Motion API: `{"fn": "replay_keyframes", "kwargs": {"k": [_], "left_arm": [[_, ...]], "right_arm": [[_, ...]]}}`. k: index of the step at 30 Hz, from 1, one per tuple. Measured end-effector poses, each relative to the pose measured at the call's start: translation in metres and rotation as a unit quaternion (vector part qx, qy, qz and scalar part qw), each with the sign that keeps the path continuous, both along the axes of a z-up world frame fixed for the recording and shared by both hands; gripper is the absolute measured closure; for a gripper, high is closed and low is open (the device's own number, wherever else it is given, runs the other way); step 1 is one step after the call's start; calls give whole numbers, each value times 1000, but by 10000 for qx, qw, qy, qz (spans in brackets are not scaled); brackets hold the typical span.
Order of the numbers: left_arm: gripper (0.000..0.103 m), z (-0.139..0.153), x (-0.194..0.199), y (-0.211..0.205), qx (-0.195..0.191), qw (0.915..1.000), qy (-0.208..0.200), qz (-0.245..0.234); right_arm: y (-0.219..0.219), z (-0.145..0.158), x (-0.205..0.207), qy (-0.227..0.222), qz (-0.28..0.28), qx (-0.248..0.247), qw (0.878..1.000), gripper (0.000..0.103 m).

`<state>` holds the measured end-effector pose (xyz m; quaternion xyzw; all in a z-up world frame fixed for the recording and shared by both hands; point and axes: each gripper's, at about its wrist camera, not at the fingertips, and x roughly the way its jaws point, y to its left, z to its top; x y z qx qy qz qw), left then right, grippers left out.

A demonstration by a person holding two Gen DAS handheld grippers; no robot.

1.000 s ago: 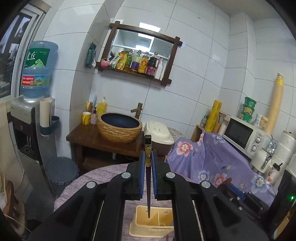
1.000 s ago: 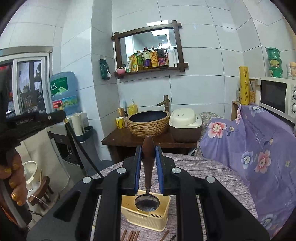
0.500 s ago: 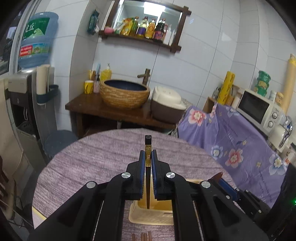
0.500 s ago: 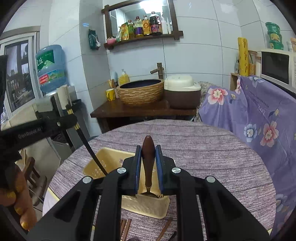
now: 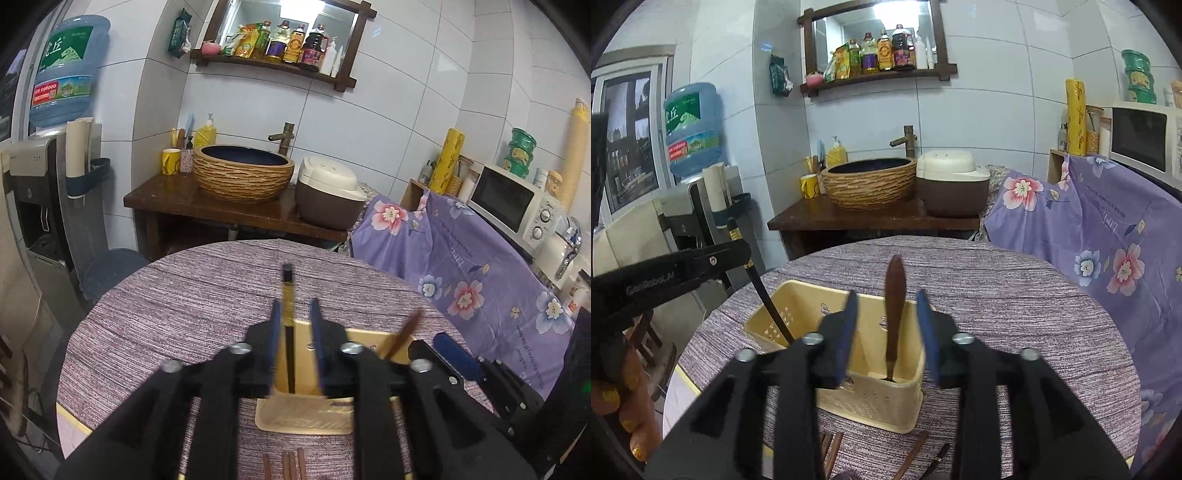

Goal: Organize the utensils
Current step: 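Lower both utensils into the holder and open both tools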

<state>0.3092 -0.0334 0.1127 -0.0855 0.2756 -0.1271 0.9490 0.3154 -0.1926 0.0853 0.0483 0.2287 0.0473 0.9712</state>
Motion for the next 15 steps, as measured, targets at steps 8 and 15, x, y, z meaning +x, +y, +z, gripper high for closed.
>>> {"fn": "replay_keyframes", "kwargs": {"k": [8, 15], "left_arm": [[40, -32, -54, 13, 432, 9990, 73, 127], [51, -114, -83, 21, 779, 9916, 1035, 51]], "right_arm": [[-19, -14, -52, 63, -272, -159, 9995, 60], [-44, -77, -96, 933, -755, -69, 9927, 60]]}}
